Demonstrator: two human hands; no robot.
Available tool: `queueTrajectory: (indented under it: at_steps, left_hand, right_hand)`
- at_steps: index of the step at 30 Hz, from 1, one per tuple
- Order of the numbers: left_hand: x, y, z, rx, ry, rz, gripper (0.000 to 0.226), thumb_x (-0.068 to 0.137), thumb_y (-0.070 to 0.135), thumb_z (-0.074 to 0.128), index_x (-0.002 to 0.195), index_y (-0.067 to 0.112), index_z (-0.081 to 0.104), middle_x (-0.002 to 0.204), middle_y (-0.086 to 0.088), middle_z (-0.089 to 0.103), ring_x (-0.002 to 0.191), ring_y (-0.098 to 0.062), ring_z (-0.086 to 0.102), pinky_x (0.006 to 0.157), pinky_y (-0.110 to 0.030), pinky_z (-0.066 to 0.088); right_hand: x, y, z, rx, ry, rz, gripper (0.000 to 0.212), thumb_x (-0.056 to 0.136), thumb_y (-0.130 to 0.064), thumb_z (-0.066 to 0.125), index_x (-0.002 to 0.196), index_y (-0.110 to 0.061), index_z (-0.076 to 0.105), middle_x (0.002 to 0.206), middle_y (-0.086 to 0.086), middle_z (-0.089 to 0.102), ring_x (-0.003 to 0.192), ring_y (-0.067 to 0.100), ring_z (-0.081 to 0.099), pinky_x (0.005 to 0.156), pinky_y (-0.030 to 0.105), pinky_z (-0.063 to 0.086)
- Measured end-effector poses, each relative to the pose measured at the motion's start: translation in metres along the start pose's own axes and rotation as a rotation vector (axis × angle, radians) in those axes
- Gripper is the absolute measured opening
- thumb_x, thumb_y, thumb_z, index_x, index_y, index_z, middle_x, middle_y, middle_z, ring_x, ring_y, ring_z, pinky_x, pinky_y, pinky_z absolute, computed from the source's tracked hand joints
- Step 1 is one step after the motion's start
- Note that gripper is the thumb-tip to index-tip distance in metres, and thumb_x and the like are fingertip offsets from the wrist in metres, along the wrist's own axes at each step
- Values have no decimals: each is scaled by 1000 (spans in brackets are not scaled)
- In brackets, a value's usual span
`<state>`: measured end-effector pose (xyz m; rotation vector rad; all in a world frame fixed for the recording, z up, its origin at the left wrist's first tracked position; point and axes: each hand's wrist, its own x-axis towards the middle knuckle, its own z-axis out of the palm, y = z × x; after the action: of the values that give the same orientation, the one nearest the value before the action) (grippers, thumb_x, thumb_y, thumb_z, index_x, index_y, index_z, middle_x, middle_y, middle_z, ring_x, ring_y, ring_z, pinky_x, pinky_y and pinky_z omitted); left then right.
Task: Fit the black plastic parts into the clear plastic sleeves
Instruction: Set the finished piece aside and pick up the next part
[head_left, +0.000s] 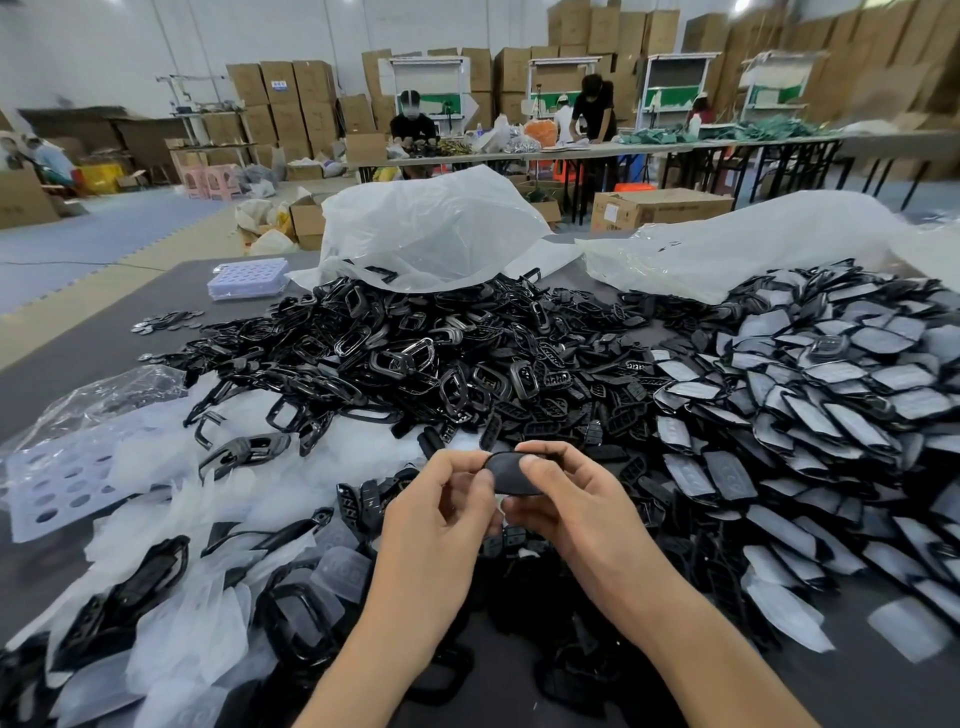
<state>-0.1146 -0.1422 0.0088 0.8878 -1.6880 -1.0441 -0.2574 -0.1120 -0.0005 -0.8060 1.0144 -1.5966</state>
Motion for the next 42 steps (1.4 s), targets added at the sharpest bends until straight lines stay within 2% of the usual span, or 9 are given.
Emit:
queueTrajectory:
  at_steps: [8,11,14,18,23,30,33,36,42]
  left_hand:
    - [-1,-8,2,76,-31,61,23,97,17,63,96,40,68,74,6,68,66,-7,64,62,-13,48]
    - [-1,-10,1,169,-37,122,29,97,17,62,100,45,67,80,9,66,71,-10,63,63,-14,47]
    - [-1,-9,0,247,-49,187,32,99,18,59,104,49,65,91,16,64,82,-8,64,70,-13,48]
    - [-2,-8,-2,301,-72,264,26,101,28,49,118,34,67,93,17,57,85,-8,63,74,-14,48]
    - [-5,-3,-1,313,-80,308,26,104,33,45,123,35,61,99,17,62,90,-7,66,77,-17,50]
    - [-9,0,-2,627,-178,456,32,99,28,41,125,33,58,93,16,55,62,-5,46,49,-28,46]
    - [-16,5,6,616,-276,469,37,91,22,48,125,35,60,92,14,60,66,-10,51,49,-26,43]
    - [-20,5,12,606,-362,475,41,91,25,46,129,40,55,89,11,63,64,-10,55,50,-28,45]
    - [-18,2,9,471,-184,424,38,92,28,45,123,46,56,86,23,59,59,-3,52,53,-14,40]
  right_hand:
    - [-3,-4,0,-1,-20,38,3,84,-16,76,86,-18,74,84,10,74,64,20,70,65,28,59]
    - [-3,-4,-2,-47,-33,37,6,90,-10,73,90,-16,71,84,11,75,65,21,72,65,25,58]
    - [-4,-4,-5,-118,-49,-1,14,88,-15,78,81,-28,74,85,6,75,66,20,72,66,24,58]
    - [-5,-5,-8,-200,-82,-29,13,73,-36,81,79,-29,71,83,1,74,71,19,72,70,26,58]
    - [-3,-8,-9,-189,-77,-56,18,73,-30,77,71,-25,60,74,7,65,66,17,63,70,30,57]
    - [0,-7,-8,-99,77,-92,38,89,-8,68,60,-27,52,63,3,50,57,11,49,58,21,50]
    - [1,-7,-9,-79,128,-92,43,90,-6,66,58,-30,51,63,1,54,55,11,55,55,21,49]
    - [0,-11,-10,-25,127,-77,31,78,-17,70,58,-31,52,65,0,59,58,17,63,51,25,51]
    - [2,-11,-11,-44,104,-89,32,79,-18,71,57,-32,51,61,-5,53,58,10,54,61,23,49]
